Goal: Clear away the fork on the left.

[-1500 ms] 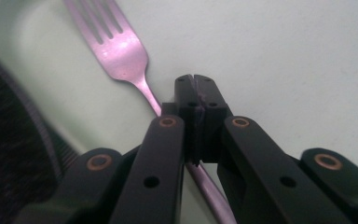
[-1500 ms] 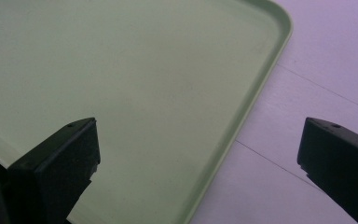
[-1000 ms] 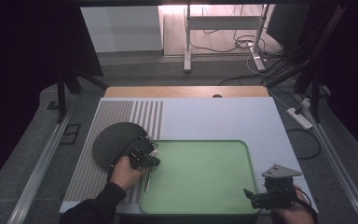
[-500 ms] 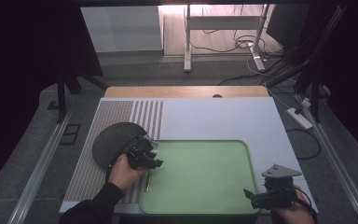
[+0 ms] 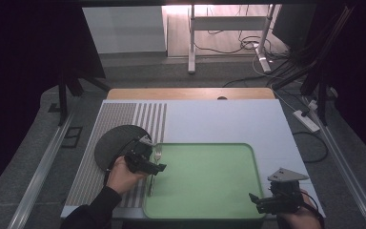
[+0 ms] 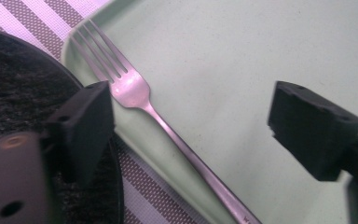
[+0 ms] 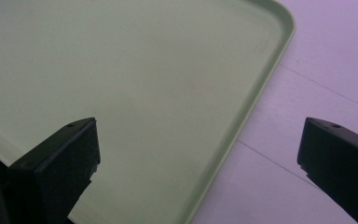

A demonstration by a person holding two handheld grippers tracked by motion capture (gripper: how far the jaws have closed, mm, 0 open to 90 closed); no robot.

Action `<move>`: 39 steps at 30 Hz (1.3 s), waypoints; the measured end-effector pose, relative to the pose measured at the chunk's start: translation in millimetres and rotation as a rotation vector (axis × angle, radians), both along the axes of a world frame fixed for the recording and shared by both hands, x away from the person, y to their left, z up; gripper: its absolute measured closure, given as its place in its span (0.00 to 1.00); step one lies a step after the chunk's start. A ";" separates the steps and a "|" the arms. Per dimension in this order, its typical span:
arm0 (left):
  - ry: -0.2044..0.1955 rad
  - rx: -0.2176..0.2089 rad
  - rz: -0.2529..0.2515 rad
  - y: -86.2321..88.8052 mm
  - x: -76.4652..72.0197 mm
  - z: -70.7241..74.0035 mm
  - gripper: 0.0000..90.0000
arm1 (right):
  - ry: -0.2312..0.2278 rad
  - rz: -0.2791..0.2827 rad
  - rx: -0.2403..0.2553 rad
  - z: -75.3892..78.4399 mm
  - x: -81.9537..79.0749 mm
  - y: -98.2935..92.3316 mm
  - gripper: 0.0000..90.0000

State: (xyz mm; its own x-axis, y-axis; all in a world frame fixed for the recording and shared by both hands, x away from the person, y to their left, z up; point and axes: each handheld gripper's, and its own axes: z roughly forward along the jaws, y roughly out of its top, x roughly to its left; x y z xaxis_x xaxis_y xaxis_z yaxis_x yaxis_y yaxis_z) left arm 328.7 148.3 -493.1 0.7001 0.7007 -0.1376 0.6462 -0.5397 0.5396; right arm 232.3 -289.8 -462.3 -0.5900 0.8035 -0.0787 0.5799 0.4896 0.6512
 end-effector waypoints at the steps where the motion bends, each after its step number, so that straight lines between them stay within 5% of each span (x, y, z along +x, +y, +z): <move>1: 0.000 0.002 -0.003 0.7 -0.5 0.2 0.12 | 0.000 0.000 0.000 0.0 0.0 0.0 0.00; 15: -0.037 -0.086 0.019 20.6 -8.8 5.9 0.00 | 0.001 -0.001 0.001 0.0 0.1 0.0 0.00; 39: -0.111 -0.105 0.069 46.0 -30.9 8.2 0.00 | 0.015 -0.021 0.012 -0.3 1.9 -1.4 0.00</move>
State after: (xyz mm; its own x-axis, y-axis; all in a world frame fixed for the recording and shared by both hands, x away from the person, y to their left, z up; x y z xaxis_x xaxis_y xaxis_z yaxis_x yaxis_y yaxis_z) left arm 297.7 194.3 -484.8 0.6661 0.7332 -0.1368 0.6126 -0.4331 0.6612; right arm 234.1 -291.2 -462.6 -0.5739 0.8167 -0.0603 0.5997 0.4692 0.6483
